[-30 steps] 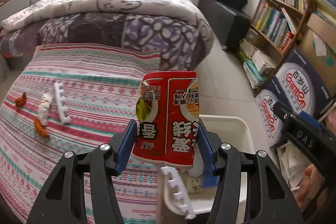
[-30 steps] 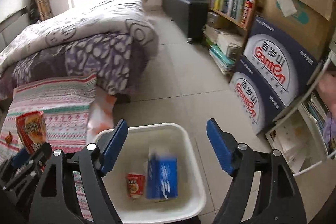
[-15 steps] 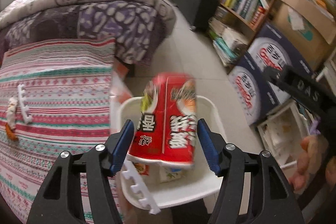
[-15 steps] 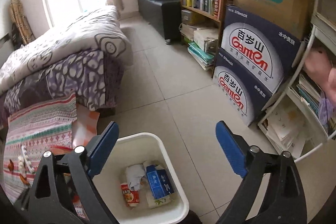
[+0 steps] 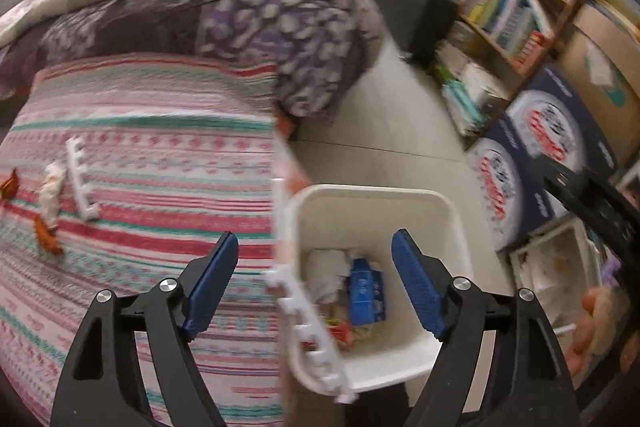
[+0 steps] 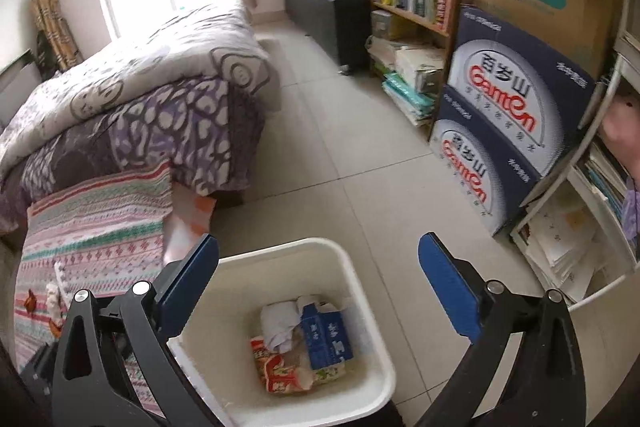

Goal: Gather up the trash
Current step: 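Carry the blue box and red packet over the white bin and release both, then lower the left gripper and grasp the orange cloth piece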

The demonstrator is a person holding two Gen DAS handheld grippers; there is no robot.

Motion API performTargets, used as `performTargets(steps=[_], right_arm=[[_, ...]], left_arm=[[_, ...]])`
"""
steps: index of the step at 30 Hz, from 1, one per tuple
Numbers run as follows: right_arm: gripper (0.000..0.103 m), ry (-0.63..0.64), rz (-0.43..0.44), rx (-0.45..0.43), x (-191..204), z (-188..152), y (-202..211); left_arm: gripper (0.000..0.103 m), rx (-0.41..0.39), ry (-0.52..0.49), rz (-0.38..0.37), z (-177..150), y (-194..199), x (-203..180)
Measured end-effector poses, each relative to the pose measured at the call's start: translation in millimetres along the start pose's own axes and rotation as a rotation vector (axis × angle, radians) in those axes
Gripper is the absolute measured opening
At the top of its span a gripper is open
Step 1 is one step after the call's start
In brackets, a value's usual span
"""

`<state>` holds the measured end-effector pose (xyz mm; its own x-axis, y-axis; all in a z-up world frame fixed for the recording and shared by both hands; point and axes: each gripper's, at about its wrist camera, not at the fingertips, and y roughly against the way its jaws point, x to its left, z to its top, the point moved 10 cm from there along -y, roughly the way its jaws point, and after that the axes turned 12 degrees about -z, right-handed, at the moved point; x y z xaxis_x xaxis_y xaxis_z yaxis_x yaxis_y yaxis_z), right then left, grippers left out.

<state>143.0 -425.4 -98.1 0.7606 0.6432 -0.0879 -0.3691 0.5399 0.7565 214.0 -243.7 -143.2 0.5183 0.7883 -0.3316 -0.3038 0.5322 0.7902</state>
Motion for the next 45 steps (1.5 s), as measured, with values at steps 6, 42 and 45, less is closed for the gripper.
performTargets(steps=[6,42,45], right_arm=[[0.096,0.074,0.047,0.014,40,-10,8],[0.096,0.418,0.212,0.059,271,-107,41],[0.095,0.476,0.226,0.055,299,-117,34]], left_arm=[[0.079,0.007,0.146,0.149,5,14,83],[0.016,-0.042,0.573,0.333,-74,117,359],[0.016,-0.104,0.589,0.325,-68,145,357]])
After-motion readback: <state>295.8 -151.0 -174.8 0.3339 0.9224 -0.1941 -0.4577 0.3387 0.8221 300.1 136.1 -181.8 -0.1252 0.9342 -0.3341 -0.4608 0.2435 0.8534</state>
